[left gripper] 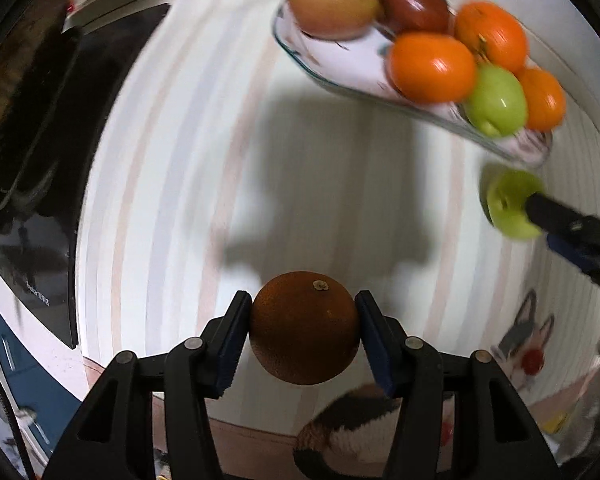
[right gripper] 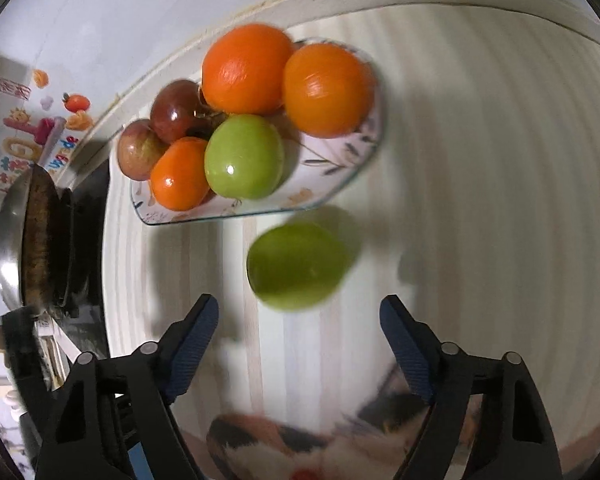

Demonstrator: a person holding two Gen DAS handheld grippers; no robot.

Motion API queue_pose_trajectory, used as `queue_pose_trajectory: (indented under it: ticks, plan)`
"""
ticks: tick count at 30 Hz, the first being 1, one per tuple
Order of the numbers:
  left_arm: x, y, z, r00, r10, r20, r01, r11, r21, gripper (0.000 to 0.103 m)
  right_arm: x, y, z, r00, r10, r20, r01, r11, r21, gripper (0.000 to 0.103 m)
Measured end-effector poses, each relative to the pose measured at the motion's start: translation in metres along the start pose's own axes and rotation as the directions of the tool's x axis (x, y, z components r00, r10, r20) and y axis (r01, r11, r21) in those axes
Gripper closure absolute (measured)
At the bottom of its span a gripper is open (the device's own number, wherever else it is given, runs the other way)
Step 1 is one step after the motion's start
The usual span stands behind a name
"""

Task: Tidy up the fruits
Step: 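Grasp the last green apple with the right tool while the left tool holds the tangerine, then lower the tangerine and green apple onto the plate and open both tools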

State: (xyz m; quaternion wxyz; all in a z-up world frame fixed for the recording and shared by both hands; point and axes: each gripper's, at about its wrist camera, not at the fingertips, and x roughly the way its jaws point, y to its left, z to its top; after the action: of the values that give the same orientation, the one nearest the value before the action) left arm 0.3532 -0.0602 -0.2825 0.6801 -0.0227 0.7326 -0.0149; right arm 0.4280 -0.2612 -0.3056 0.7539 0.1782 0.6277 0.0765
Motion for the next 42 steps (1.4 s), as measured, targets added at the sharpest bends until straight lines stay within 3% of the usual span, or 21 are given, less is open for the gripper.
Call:
queue_pose_trajectory:
  ticks: [3,4,7,8,15,19,25,31,34,38,42]
  plan:
    - [-0.002,0.001,0.005,1.0,-0.007,0.009,0.007,1.0,-0.022,0.052,0.021,0.003,0.011,0.999,-0.023,-0.034,0.023,1.0,-0.003,0.037]
    - [-0.002,0.0,0.006,1.0,-0.013,0.01,0.013,1.0,-0.017,0.052,0.024,0.003,0.013,0.999,-0.015,-0.028,0.015,1.0,0.0,0.038]
    - [-0.005,-0.003,0.014,1.0,-0.012,0.011,0.012,1.0,-0.006,0.053,0.025,0.007,0.014,1.0,-0.025,0.0,0.025,0.999,-0.025,0.039]
    - [-0.009,-0.007,0.019,0.997,0.056,0.05,-0.052,0.996,-0.076,0.053,0.025,0.007,0.014,1.0,-0.028,-0.001,0.028,0.999,-0.027,0.039]
    - [-0.05,-0.013,0.037,0.995,-0.003,0.098,0.006,1.0,-0.025,0.053,0.008,0.004,-0.002,1.0,-0.006,0.014,0.006,1.0,-0.005,0.039]
    - [-0.084,-0.018,0.05,0.984,-0.054,0.169,0.057,0.998,-0.014,0.053,-0.017,0.008,-0.007,0.998,0.035,0.055,-0.035,0.999,-0.004,0.039]
    - [-0.122,-0.022,0.09,0.967,-0.094,0.237,0.097,0.995,-0.002,0.053,-0.06,0.023,0.019,0.989,0.101,0.109,-0.099,0.995,-0.025,0.039]
    - [-0.094,-0.004,0.131,0.974,-0.075,0.215,0.088,0.995,-0.053,0.053,-0.064,0.058,0.07,0.989,0.108,0.096,-0.099,0.991,-0.089,0.039]
    - [-0.073,0.009,0.148,0.978,-0.101,0.18,0.118,0.989,-0.084,0.053,-0.045,0.072,0.094,0.993,0.117,0.032,-0.114,0.99,-0.081,0.039]
    - [-0.062,0.017,0.159,0.976,-0.15,0.16,0.171,0.978,-0.121,0.053,-0.02,0.084,0.107,0.991,0.128,-0.035,-0.13,0.99,-0.054,0.039]
    - [-0.052,0.022,0.164,0.973,-0.18,0.141,0.201,0.968,-0.15,0.052,-0.01,0.086,0.111,0.994,0.102,-0.047,-0.104,0.994,-0.044,0.039]
